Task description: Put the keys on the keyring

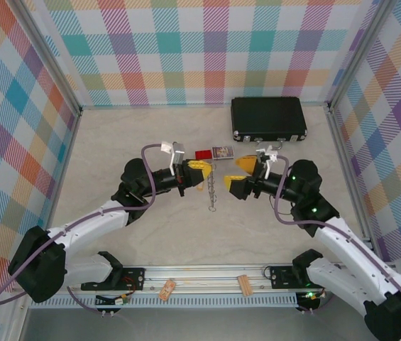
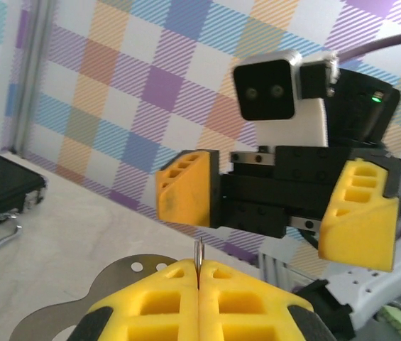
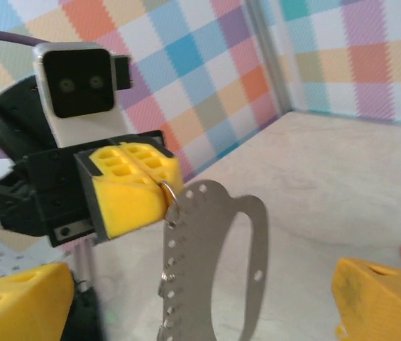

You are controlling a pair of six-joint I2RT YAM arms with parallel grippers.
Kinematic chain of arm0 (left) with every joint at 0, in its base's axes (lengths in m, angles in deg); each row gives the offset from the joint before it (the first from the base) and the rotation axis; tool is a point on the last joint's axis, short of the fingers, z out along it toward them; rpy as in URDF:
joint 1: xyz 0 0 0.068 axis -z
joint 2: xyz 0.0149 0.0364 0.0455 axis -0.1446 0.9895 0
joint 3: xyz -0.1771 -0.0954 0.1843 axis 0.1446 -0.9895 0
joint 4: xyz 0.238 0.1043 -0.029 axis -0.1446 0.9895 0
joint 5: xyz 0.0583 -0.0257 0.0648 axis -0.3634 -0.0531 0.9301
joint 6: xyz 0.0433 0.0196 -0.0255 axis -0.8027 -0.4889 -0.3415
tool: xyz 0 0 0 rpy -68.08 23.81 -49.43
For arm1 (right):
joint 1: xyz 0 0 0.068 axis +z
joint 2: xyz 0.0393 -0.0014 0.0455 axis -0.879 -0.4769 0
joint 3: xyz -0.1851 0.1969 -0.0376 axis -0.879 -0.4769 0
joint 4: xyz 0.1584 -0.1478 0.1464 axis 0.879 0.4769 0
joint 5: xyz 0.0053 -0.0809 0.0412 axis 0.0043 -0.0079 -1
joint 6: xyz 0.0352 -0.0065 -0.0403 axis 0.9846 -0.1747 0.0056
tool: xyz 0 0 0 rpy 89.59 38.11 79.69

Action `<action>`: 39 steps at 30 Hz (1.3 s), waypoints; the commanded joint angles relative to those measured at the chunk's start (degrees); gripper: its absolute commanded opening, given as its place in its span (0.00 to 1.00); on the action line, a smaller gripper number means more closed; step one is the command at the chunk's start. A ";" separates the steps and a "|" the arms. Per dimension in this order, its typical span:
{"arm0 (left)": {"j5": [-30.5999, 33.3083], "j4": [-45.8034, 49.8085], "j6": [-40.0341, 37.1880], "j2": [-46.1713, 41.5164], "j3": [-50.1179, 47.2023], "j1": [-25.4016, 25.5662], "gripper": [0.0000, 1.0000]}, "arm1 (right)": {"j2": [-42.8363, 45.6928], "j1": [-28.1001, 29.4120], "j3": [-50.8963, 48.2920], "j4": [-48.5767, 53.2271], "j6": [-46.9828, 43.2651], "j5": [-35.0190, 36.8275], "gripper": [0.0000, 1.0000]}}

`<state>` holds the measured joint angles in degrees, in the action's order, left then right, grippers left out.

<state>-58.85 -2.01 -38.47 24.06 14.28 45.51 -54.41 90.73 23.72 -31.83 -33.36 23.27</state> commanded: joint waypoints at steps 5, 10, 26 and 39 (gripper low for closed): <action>18.61 5.71 -16.24 -4.63 -2.21 4.46 0.00 | 3.69 0.01 -3.54 4.06 -1.89 10.05 1.00; 30.60 5.69 -22.25 -5.68 -3.32 7.33 0.00 | 3.07 0.00 -3.59 4.15 -1.37 10.41 0.99; 47.43 12.03 -26.68 -5.79 -1.47 10.27 0.00 | 1.31 0.05 -3.49 4.50 -0.18 11.13 0.99; 49.58 13.41 -27.09 -5.53 -1.38 10.78 0.00 | -0.45 -0.01 -3.26 4.33 -0.28 11.45 0.99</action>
<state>-10.98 11.89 -64.92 19.40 11.49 55.56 -54.23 90.73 20.53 -27.52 -33.71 34.14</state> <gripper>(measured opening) 0.049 0.990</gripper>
